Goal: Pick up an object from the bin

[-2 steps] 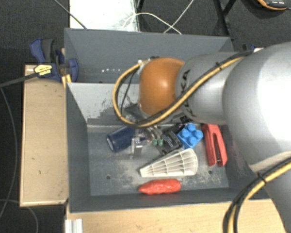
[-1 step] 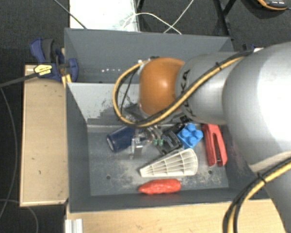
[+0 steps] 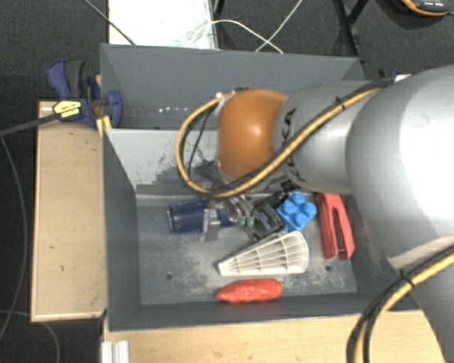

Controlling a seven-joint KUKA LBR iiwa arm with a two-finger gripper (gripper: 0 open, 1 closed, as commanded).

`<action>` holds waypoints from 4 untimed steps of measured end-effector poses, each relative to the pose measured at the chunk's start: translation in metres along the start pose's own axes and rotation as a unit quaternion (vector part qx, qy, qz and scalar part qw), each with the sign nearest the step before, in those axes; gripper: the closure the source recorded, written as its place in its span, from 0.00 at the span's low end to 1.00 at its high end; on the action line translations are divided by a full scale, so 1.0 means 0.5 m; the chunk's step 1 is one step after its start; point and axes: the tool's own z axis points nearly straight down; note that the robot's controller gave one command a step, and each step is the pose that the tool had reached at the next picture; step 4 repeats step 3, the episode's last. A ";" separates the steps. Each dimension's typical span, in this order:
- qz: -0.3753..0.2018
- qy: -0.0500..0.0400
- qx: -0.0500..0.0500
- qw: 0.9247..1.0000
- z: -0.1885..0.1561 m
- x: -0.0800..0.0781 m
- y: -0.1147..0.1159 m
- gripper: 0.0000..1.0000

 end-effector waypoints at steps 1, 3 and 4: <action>0.001 0.000 0.000 1.000 0.000 0.000 0.000 1.00; 0.002 0.002 0.000 1.000 -0.092 0.003 0.000 1.00; 0.002 0.002 0.000 1.000 -0.092 0.003 0.000 1.00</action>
Offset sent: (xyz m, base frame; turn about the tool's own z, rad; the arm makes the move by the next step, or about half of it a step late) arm 0.0000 -0.0001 0.0514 0.0005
